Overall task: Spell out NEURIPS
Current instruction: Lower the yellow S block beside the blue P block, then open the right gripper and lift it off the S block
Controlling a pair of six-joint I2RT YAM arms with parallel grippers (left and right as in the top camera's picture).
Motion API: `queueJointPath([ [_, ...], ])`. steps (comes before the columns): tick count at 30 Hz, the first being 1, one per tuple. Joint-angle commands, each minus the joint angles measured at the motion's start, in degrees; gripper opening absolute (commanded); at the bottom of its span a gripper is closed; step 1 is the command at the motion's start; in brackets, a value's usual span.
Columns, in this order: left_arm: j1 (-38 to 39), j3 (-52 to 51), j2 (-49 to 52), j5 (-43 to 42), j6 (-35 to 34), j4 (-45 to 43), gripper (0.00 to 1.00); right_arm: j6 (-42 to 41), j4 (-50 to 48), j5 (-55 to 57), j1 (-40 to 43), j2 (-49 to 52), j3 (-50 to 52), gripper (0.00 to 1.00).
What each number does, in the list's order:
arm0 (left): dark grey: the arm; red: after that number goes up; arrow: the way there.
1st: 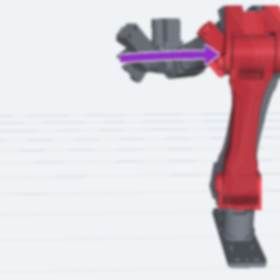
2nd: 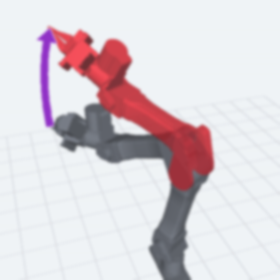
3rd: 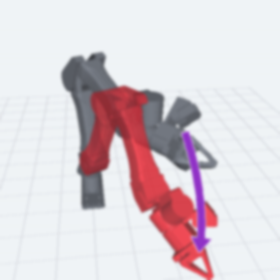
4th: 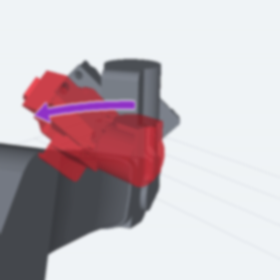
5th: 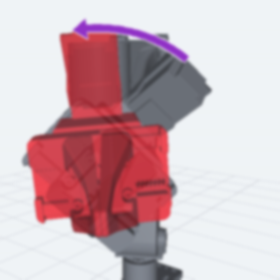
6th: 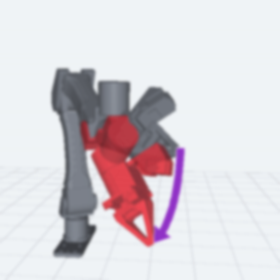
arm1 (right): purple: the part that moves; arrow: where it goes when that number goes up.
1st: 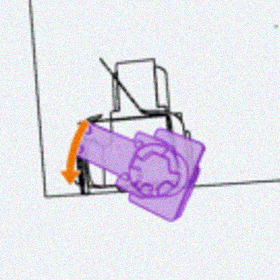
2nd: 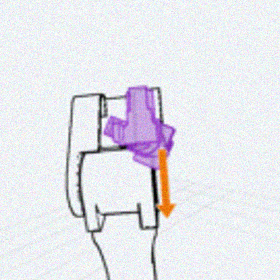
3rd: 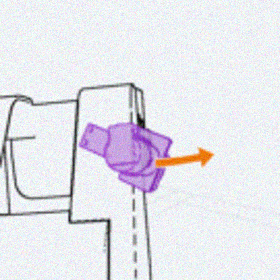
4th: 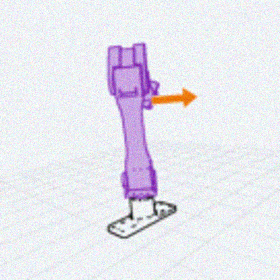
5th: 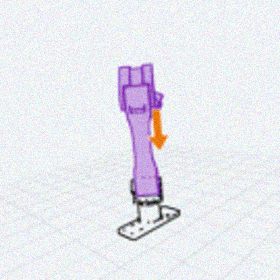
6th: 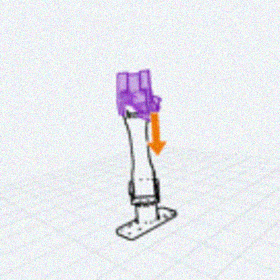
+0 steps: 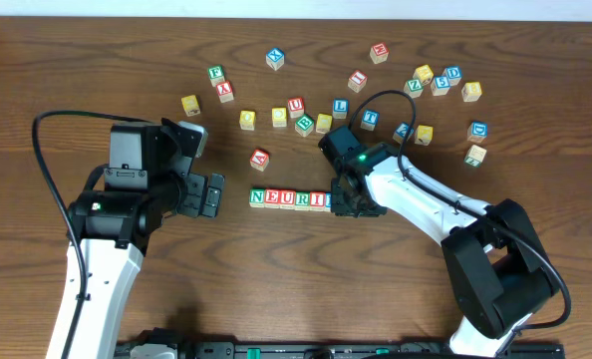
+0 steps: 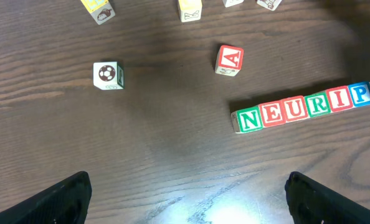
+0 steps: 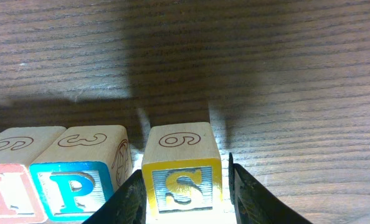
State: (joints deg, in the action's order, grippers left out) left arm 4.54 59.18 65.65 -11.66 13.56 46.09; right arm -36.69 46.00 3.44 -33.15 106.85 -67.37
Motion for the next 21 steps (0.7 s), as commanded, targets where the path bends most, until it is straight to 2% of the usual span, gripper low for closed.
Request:
queueJointPath([
  [1,-0.2,1.4,-0.1,0.5,0.3,0.0,0.98,-0.6,0.1,0.9,-0.3,-0.5,0.5,0.39],
  [16,-0.2,1.4,-0.1,0.5,0.3,0.0,0.98,-0.6,0.5,1.7,0.6,-2.3,0.5,0.40],
  [21,-0.2,1.4,-0.1,0.5,0.3,0.0,0.98,-0.5,1.4,2.7,0.7,-7.0,0.5,0.49],
])
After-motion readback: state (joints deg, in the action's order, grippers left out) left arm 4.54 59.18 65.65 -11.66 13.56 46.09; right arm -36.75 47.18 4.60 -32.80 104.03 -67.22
